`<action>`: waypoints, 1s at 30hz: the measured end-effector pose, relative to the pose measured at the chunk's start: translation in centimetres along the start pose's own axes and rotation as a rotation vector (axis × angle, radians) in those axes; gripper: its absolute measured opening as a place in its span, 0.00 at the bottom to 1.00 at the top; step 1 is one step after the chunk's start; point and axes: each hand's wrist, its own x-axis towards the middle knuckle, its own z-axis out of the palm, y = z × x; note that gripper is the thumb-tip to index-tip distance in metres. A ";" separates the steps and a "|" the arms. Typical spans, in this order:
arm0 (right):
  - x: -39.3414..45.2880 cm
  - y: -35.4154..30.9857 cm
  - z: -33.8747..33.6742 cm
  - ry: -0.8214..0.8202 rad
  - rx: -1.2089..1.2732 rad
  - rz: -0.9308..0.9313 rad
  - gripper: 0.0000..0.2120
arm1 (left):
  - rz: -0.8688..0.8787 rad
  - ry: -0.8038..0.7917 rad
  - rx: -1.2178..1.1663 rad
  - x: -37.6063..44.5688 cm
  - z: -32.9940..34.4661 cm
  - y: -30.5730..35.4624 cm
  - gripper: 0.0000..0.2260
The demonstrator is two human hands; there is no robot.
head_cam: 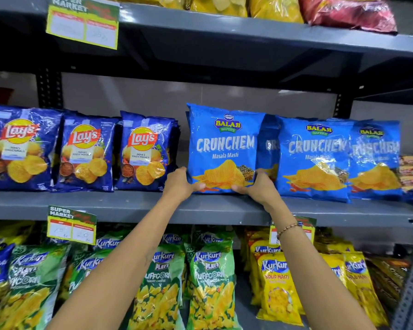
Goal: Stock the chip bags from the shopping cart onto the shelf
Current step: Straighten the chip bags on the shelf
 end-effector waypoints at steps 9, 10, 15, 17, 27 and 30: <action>-0.8 0.4 -1.2 0.003 0.018 -0.068 0.38 | -0.025 0.232 0.179 -2.4 1.0 0.8 0.28; -1.0 0.4 -1.8 0.024 0.043 -0.085 0.37 | 0.009 0.311 0.174 -2.8 1.2 1.1 0.27; -2.0 0.9 -6.4 0.218 0.125 -0.158 0.21 | 0.251 0.309 0.002 -3.3 2.8 4.5 0.11; -2.1 2.0 -8.8 0.354 0.150 -0.158 0.16 | 0.338 0.210 -0.066 -2.9 4.1 6.4 0.09; -0.2 10.6 -17.2 0.437 -0.031 0.100 0.37 | 0.250 -0.349 -0.018 0.4 13.3 14.9 0.41; 0.4 11.7 -17.7 0.287 0.014 0.151 0.41 | 0.153 -0.430 0.036 1.1 14.7 15.6 0.38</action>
